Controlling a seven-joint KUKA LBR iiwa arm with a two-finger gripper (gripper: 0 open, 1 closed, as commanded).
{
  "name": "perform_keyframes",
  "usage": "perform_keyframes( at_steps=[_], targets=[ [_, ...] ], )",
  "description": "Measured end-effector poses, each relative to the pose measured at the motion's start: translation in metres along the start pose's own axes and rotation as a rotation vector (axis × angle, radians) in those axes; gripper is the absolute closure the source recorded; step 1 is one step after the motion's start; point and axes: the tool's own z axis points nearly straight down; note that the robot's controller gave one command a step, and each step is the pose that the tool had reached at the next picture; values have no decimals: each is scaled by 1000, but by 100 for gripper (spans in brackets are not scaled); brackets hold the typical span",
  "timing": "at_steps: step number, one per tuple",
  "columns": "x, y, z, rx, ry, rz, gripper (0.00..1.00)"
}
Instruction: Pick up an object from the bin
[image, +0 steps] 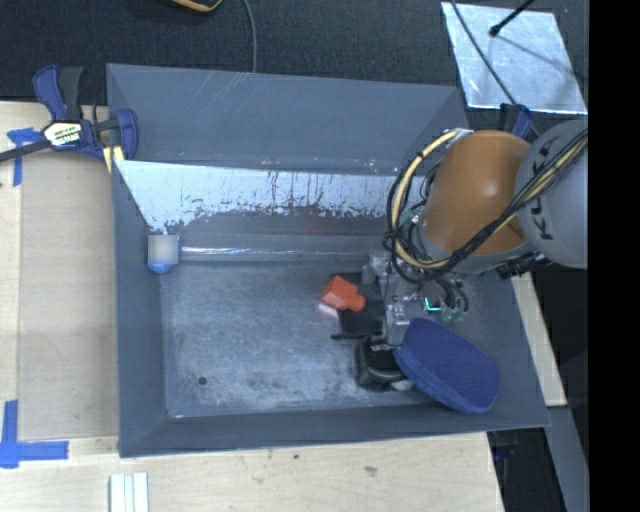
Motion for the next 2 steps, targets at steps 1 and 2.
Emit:
perform_keyframes(
  at_steps=[1,2],
  targets=[
    [-3,28,49,-2,-5,101,0],
    [-4,26,47,0,-7,101,100]
  ],
)
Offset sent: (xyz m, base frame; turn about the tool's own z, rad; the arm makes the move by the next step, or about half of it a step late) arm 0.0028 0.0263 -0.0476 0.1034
